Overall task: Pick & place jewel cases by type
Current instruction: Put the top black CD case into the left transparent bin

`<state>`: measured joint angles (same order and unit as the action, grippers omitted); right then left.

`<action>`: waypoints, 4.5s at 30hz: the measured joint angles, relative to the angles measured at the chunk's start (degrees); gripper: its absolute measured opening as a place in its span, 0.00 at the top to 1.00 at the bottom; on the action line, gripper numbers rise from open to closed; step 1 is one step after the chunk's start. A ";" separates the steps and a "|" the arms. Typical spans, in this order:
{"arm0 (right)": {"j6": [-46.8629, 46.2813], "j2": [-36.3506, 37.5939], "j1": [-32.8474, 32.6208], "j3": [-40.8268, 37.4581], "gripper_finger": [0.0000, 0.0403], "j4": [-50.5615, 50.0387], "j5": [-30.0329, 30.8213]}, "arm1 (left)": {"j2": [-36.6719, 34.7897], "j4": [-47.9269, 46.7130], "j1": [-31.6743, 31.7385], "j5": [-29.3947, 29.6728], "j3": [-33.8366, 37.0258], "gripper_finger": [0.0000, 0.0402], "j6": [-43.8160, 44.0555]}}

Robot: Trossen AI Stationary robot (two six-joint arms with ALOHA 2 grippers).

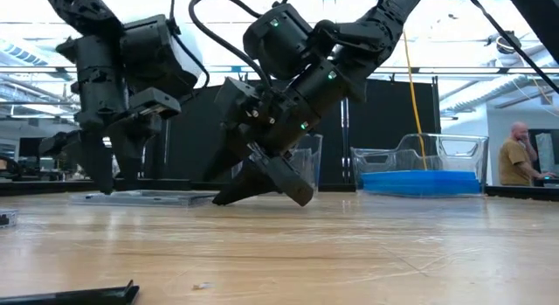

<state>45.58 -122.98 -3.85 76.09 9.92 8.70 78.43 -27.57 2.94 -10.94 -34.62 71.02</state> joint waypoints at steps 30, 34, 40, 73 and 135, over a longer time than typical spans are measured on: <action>2.25 -0.67 1.11 -0.18 0.47 2.24 -1.96 | -3.69 17.35 0.46 7.74 11.85 0.57 8.12; 4.24 -1.00 0.64 -0.33 0.47 3.88 1.81 | -3.62 17.18 0.46 7.31 11.77 0.57 7.46; 6.35 1.54 -1.01 -0.63 0.47 4.74 6.19 | -3.58 16.91 0.46 6.65 11.75 0.57 6.45; 6.14 4.22 -1.91 -0.26 0.81 6.57 4.95 | -3.58 17.11 0.42 5.64 11.84 0.57 4.05; 11.81 20.62 -6.65 -0.13 1.00 1.41 15.29 | -19.80 22.52 0.24 6.21 11.53 0.57 -0.30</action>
<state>57.40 -102.36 -10.50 75.96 11.33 23.99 58.63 -5.05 3.18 -4.73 -23.09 70.72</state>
